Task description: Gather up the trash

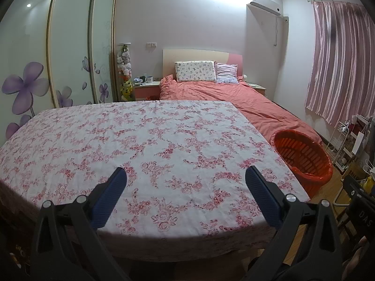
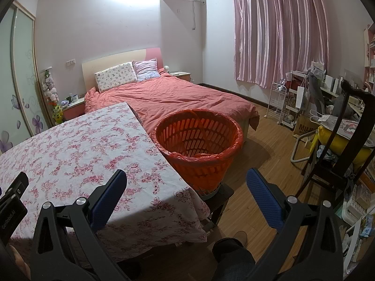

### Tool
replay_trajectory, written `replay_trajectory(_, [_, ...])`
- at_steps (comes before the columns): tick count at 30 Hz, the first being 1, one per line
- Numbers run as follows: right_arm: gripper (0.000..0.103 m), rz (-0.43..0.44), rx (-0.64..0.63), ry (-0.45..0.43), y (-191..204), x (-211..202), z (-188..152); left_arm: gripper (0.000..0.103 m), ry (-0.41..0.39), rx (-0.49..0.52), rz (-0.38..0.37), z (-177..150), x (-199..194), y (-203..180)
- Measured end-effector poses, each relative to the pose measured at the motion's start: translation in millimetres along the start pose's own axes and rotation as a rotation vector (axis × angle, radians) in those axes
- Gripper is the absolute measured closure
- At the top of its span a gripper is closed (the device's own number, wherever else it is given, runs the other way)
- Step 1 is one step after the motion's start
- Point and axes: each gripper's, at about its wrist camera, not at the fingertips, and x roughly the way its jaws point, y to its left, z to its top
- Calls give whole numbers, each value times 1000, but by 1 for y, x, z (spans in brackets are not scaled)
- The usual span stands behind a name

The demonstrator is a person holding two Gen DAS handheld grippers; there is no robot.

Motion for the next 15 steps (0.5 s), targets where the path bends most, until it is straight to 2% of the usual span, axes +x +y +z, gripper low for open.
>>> replay_trajectory(15, [2,0,1,0,0,0,0,4,5,0,2,0,1,2])
